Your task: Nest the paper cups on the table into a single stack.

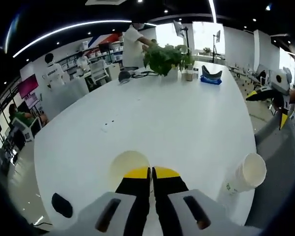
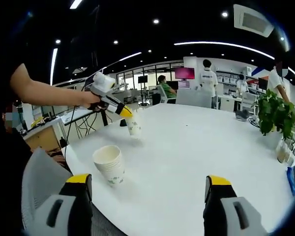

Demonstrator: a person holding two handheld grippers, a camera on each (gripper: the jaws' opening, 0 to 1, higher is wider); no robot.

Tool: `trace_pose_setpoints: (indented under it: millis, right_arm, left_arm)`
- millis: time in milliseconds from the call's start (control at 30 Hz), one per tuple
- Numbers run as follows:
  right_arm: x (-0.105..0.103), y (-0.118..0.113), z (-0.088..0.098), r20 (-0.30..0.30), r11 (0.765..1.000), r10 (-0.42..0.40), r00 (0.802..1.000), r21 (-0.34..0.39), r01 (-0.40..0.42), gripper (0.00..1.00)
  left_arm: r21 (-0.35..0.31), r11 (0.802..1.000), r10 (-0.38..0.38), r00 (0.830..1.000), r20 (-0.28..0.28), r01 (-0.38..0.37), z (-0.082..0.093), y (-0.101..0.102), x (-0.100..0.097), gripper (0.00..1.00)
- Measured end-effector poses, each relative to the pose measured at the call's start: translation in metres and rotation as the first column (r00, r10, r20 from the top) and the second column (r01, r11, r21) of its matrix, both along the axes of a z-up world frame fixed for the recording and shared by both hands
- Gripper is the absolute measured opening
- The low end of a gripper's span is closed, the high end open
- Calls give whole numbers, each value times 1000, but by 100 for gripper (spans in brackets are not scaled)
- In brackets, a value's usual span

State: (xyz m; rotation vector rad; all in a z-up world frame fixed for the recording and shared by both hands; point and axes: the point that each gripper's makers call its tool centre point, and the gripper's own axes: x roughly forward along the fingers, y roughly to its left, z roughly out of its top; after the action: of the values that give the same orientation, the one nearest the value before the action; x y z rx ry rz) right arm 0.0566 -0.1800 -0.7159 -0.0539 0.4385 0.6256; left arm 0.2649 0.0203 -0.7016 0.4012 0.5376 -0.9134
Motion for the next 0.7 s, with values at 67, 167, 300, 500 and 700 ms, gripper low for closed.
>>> trace_pose_setpoints:
  millis: [67, 167, 300, 500, 700]
  right_arm:
    - [0, 0, -1, -1, 1000, 4, 1000, 1, -4, 97]
    - [1, 1, -1, 1, 1000, 9, 1000, 8, -9, 97]
    - [2, 2, -1, 6, 1000, 16, 1000, 11, -16, 97]
    - [2, 3, 0, 9, 1000, 23, 1000, 14, -23, 97]
    - [2, 4, 2, 11, 1000, 30, 999, 9, -30, 97]
  left_arm:
    - [-12, 1000, -7, 1000, 10, 8, 10, -1, -3, 0]
    - [-23, 999, -21, 999, 32, 22, 29, -6, -14, 0]
    - [-31, 998, -47, 998, 47, 49, 47, -12, -27, 0]
    - [-43, 994, -96, 993, 74, 99, 77, -28, -58, 0]
    - [-57, 985, -155, 984, 89, 160, 98, -37, -85, 0]
